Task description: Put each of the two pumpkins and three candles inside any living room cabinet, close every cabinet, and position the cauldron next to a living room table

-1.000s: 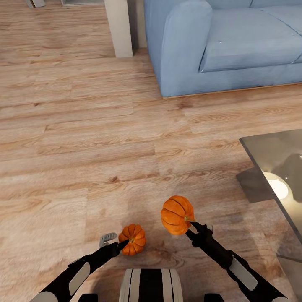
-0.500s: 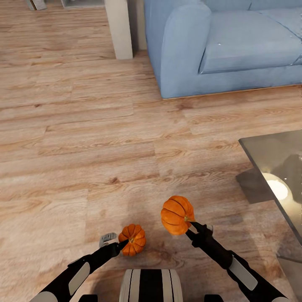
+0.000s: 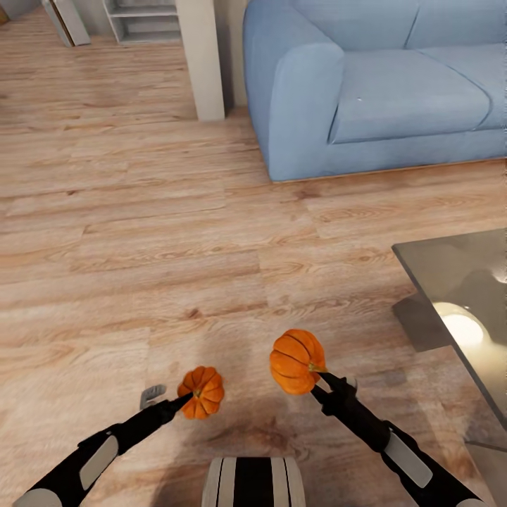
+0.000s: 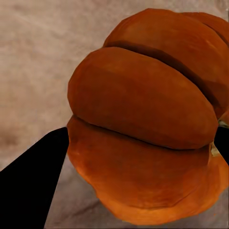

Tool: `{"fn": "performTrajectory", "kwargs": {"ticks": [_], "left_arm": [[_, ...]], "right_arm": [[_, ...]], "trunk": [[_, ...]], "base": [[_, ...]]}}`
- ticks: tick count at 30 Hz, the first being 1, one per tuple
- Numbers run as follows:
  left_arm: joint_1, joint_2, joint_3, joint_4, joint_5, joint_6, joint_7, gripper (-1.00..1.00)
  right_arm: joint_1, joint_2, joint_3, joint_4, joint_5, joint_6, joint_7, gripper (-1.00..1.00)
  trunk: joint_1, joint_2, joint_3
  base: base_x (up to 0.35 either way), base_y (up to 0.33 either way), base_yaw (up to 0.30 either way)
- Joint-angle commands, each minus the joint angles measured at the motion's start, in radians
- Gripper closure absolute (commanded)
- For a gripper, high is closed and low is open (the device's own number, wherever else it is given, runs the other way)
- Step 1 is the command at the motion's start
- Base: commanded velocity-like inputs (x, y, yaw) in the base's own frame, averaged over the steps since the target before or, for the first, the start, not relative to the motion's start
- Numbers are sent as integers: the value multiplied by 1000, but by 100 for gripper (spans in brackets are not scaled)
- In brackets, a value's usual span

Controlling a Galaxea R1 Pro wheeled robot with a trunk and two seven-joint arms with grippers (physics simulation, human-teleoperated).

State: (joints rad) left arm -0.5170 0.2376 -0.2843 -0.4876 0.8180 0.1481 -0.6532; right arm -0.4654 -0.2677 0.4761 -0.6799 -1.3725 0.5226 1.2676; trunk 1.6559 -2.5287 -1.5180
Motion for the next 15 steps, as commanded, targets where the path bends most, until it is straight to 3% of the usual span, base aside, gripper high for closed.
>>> {"fn": "performTrajectory", "kwargs": {"ticks": [1, 4, 7, 10, 15], "left_arm": [[0, 21, -5, -20, 33, 42, -17, 100], [0, 77, -4, -108, 81, 164, -36, 100], [1, 129, -4, -210, 97, 311, -42, 100], [1, 144, 6, -242, 103, 387, -44, 100], [2, 149, 71, -257, 104, 517, -43, 100]], "right_arm": [[-1, -1, 6, 0, -11, 10, -8, 100], [-1, 3, 6, 1, -11, 10, -37, 100], [-1, 6, 6, 2, -11, 10, -73, 100], [-1, 7, 6, 2, -11, 9, -105, 100], [-1, 9, 6, 2, -10, 7, -124, 100]], "trunk": [[-1, 0, 3], [-2, 1, 15], [-3, 1, 27], [-5, 2, 38], [-7, 3, 58]], "base": [[0, 0, 0], [0, 0, 0], [0, 0, 0], [0, 0, 0], [0, 0, 0]]}}
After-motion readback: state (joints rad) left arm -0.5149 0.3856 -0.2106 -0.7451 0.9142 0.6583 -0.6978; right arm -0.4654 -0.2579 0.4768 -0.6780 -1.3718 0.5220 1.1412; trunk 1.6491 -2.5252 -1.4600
